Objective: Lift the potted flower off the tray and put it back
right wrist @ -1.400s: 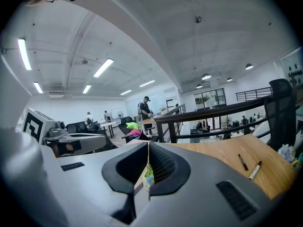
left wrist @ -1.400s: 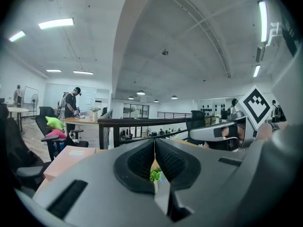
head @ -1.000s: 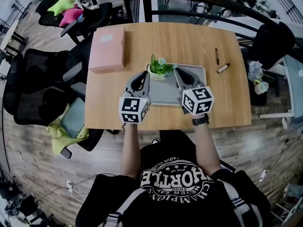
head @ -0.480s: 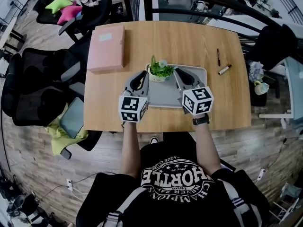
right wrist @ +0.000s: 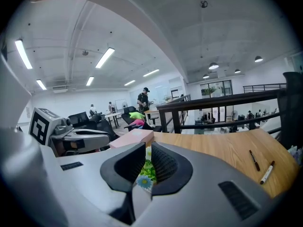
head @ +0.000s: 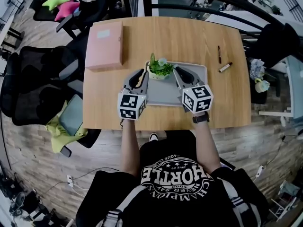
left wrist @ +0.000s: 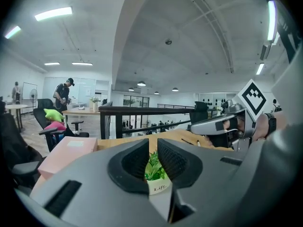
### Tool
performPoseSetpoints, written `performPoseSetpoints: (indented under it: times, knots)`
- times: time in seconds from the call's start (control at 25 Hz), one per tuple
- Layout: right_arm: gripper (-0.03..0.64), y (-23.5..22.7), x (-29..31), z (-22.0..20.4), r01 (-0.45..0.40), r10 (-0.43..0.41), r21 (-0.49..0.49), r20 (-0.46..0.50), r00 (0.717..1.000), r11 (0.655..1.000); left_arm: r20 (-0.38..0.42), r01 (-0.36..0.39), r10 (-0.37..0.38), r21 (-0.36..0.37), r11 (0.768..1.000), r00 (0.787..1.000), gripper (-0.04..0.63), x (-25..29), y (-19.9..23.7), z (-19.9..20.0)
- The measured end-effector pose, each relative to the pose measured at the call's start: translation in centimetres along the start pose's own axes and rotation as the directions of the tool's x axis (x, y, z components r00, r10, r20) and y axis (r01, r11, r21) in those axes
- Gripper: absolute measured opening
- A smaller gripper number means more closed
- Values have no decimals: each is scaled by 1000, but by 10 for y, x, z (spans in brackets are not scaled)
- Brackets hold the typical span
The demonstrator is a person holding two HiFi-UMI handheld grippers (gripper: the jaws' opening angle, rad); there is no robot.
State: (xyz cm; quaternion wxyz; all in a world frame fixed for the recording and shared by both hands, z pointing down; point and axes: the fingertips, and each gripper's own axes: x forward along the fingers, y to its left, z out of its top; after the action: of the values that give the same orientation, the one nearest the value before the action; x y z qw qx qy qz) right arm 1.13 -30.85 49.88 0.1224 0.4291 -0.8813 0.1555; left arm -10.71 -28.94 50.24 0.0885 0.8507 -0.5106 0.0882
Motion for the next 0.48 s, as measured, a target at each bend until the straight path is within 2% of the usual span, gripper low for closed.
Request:
performPoseSetpoints:
  times: [0.2, 0.48]
  knots:
    - [63, -3, 7, -11, -15, 15, 11, -16, 1000, 1000, -45, 19, -19, 3, 1000, 999, 104, 4, -1, -17]
    - [93, -9, 16, -20, -50, 50, 3, -37, 998, 999, -90, 63, -63, 5, 998, 994, 141, 14, 1, -30]
